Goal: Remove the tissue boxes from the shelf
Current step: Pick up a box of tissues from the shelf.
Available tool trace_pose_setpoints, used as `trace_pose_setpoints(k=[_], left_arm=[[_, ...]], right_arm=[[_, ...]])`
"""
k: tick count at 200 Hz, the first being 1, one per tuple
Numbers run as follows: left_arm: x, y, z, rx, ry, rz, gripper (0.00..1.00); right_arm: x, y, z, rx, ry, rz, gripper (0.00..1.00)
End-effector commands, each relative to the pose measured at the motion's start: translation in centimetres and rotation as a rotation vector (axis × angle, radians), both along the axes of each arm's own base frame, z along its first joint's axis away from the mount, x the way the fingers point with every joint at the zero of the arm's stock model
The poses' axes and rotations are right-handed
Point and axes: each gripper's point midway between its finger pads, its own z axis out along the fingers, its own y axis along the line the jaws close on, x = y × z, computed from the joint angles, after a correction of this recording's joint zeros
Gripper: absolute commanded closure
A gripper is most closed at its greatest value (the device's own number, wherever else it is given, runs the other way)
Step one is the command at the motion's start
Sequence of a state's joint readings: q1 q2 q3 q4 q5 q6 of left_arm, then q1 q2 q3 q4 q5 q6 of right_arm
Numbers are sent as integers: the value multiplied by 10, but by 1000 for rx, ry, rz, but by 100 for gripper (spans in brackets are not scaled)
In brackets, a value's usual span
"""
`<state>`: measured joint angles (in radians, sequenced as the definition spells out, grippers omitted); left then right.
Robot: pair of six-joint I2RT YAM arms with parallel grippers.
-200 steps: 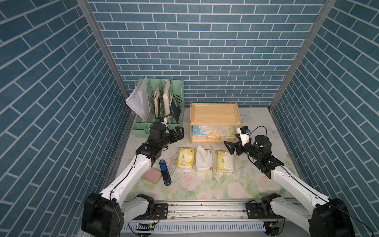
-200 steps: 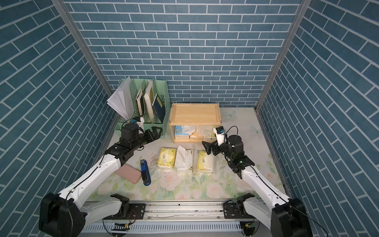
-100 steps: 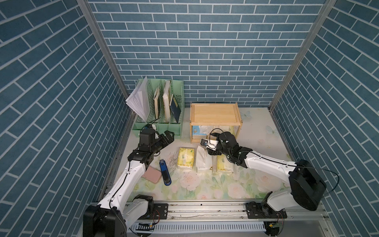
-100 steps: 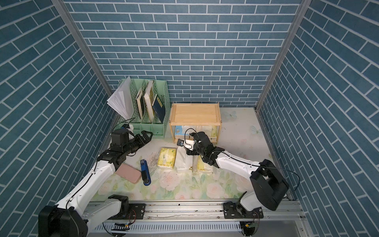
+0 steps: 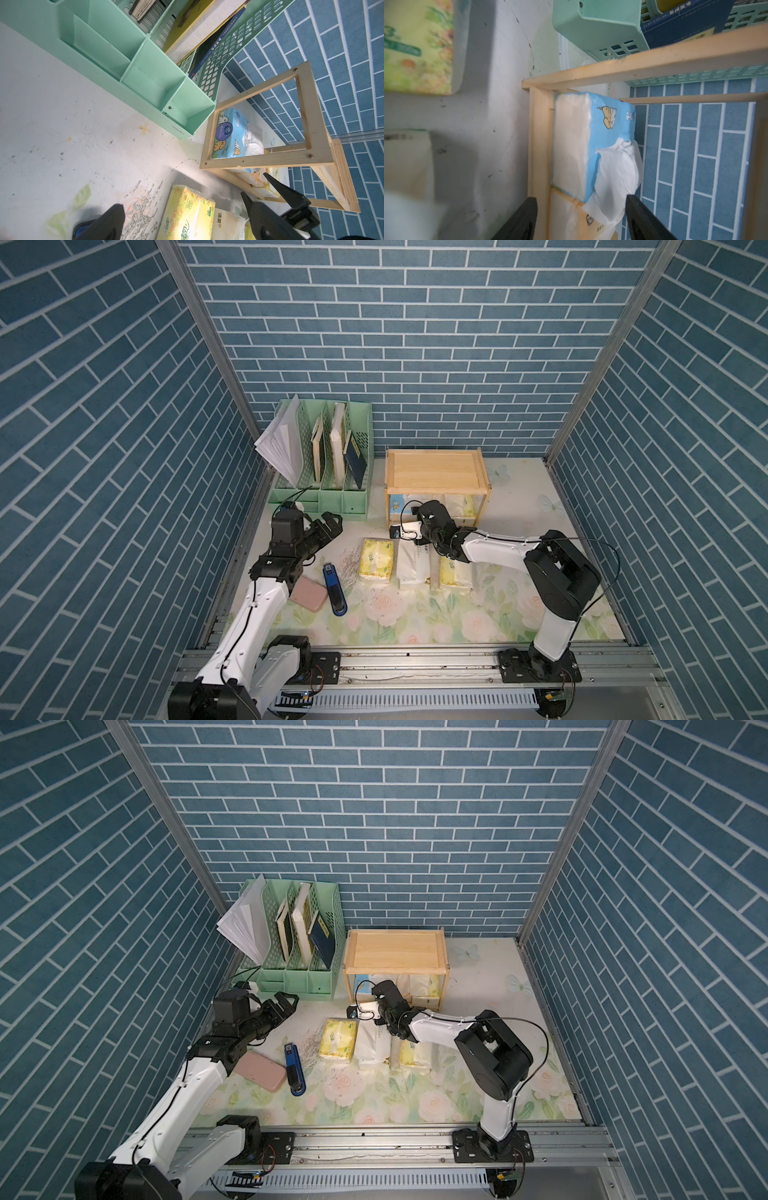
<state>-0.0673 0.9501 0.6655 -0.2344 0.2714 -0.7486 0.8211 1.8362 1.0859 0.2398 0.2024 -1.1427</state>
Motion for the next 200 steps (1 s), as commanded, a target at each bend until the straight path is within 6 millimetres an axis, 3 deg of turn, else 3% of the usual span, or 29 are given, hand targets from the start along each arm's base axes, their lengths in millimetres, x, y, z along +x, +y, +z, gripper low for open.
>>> trace_pose_setpoints(k=[1,125,200], left_arm=[[-6,4,-8,8,19,7,0],[-8,7,-19,17,46,15,0],[-8,8,-24,24,59,18,0]], right_arm=[[9,12,2,-13,-17,27,29],[28,35,-22,-64,4,56,37],[28,33,-41,-89,34,40,58]])
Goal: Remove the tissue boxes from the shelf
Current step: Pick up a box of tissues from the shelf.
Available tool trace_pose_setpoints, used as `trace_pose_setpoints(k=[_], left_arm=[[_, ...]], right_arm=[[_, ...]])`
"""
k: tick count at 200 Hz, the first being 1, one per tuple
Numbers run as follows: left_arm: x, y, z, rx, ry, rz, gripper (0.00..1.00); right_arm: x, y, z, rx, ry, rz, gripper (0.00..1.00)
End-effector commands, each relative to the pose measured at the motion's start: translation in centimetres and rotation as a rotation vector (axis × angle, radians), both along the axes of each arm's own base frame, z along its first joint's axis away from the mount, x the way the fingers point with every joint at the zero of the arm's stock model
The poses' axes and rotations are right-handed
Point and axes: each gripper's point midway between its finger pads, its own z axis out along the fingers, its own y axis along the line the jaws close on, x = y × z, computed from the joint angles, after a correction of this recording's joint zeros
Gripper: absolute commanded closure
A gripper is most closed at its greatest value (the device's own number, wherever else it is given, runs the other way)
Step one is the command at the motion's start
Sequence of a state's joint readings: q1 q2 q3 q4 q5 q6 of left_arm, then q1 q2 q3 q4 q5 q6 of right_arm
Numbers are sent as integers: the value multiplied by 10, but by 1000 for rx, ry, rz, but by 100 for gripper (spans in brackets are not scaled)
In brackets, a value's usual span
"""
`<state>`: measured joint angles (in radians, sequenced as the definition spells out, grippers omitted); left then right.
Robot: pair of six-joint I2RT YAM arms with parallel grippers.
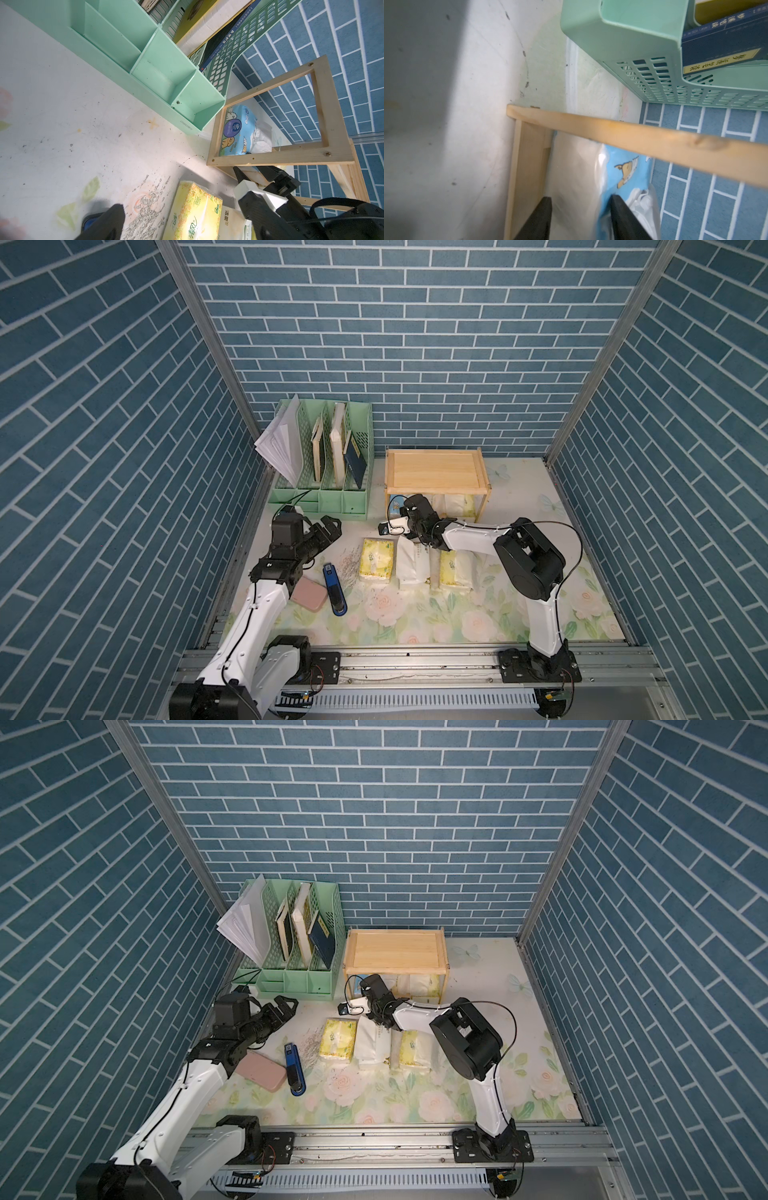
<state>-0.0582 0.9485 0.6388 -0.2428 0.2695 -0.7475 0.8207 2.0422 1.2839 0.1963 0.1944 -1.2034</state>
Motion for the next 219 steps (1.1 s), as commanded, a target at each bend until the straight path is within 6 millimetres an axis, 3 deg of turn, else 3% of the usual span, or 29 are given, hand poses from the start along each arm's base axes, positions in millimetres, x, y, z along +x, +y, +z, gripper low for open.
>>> trace_pose_setpoints(k=[1,70,116,166,219], left_arm=[[-3,4,-11,20,28,7,0],[-3,6,-13,29,37,12,0],[-3,7,-12,34,37,14,0],[-3,11,-8,60,34,21,0],[-2,11,-3,69,23,16,0]], right_arm=[[0,2,-10,-12,21,-3,58],[5,-8,-10,30,31,-60,87],[5,-11,14,97,10,-82,100],[-12,-17,49,177,24,-74,100],[-48,-34,78,229,81,-80,100]])
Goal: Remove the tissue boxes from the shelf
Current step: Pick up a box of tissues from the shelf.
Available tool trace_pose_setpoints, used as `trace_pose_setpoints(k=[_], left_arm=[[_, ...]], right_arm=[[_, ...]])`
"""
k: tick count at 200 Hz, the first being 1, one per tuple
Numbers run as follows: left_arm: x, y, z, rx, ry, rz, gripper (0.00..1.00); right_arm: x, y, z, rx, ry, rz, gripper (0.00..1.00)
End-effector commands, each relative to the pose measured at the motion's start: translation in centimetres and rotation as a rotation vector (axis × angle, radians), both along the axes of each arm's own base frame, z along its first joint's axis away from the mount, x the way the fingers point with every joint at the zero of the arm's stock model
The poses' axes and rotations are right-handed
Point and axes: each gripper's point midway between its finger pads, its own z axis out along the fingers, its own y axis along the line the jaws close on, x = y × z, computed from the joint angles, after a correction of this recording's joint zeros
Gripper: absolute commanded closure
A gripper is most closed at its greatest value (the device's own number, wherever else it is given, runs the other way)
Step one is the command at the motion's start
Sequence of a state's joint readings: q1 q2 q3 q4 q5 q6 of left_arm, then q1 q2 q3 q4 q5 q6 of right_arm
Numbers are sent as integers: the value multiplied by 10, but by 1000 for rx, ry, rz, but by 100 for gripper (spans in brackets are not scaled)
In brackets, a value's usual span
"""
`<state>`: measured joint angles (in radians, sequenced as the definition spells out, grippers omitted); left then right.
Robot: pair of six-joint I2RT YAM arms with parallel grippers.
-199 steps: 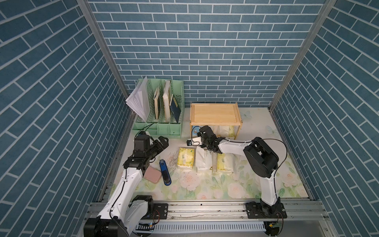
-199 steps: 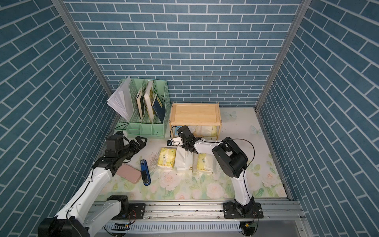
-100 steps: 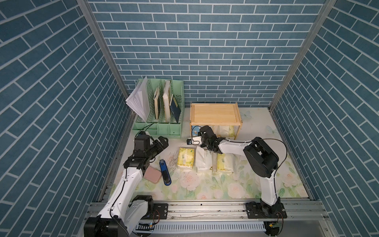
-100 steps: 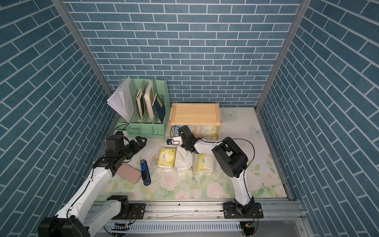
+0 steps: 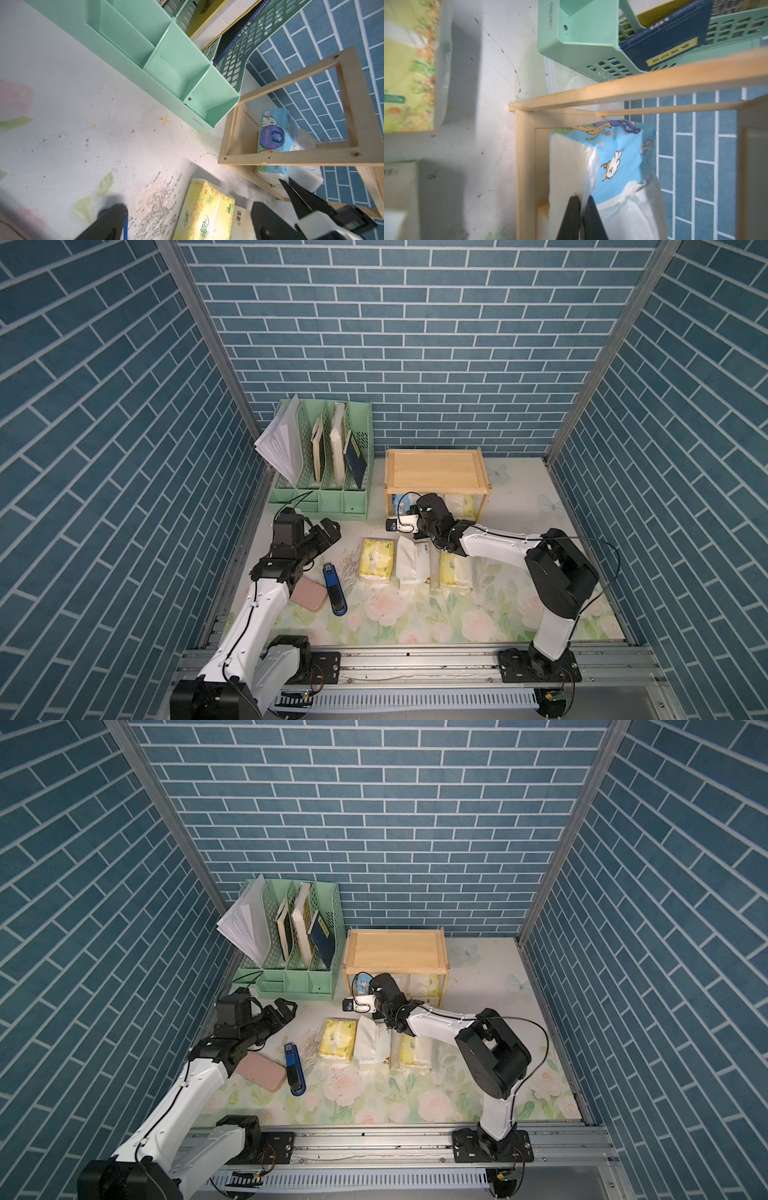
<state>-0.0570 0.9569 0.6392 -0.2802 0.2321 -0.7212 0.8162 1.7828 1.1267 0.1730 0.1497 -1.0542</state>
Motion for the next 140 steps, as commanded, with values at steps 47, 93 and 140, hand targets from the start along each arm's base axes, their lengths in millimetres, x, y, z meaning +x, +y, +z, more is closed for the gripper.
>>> trace_pose_setpoints(k=[47,93,140], left_arm=[[4,4,13,30,-29,-2,0],[6,12,23,87,-54,12,0],[17,17,40,132,-86,4,0]], right_arm=[[-57,-8,31,61,133,8,100],[-107,2,65,110,195,10,100],[-166,18,99,160,281,-13,100]])
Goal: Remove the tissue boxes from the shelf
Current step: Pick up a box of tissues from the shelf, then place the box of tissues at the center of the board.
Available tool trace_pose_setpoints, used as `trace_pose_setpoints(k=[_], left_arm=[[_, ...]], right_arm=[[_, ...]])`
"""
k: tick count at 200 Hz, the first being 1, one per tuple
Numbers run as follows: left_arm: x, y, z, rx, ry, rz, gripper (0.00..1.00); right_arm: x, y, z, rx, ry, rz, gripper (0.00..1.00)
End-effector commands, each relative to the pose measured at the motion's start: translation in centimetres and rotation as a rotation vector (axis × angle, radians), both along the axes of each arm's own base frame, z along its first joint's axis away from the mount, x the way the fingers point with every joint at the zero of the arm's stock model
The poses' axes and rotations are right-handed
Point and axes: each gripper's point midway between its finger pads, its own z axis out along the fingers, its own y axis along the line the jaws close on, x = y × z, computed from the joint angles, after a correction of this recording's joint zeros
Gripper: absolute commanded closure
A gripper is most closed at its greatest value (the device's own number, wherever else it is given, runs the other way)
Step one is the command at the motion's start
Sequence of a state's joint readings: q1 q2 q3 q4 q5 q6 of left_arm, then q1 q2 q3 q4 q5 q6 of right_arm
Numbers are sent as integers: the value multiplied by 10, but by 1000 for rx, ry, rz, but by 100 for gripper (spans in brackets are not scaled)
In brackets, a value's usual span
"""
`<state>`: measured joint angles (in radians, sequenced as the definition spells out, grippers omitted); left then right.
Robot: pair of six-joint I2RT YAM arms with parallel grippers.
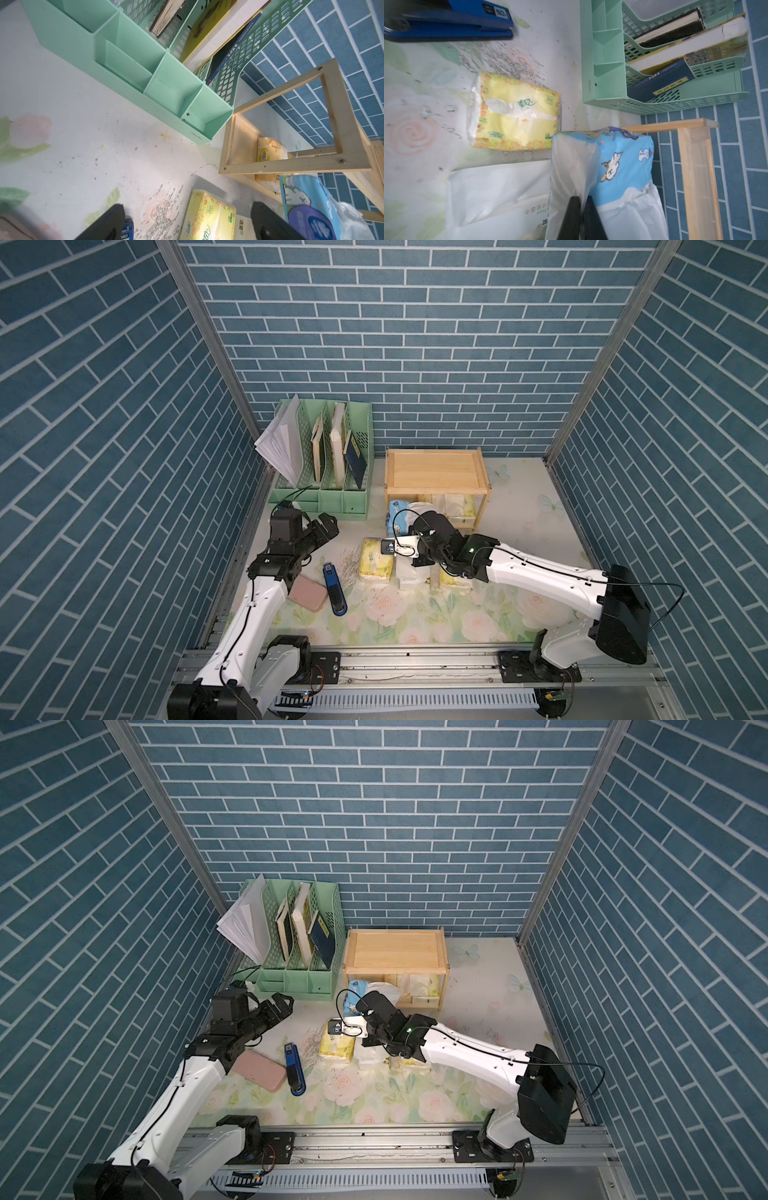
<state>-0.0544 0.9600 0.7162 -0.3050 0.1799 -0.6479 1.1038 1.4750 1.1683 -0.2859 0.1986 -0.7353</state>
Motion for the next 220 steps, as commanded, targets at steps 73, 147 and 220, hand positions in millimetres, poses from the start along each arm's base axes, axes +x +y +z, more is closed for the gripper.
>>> trace_pose_setpoints(k=[73,147,220], left_arm=[[14,17,20,63,-47,12,0],[12,31,13,70,-32,33,0],[12,32,1,66,-5,36,0]], right_arm=[[-114,42,28,93,292,-33,100],[-168,57,-15,-17,448,76,100],[-160,58,-74,-149,409,54,100]])
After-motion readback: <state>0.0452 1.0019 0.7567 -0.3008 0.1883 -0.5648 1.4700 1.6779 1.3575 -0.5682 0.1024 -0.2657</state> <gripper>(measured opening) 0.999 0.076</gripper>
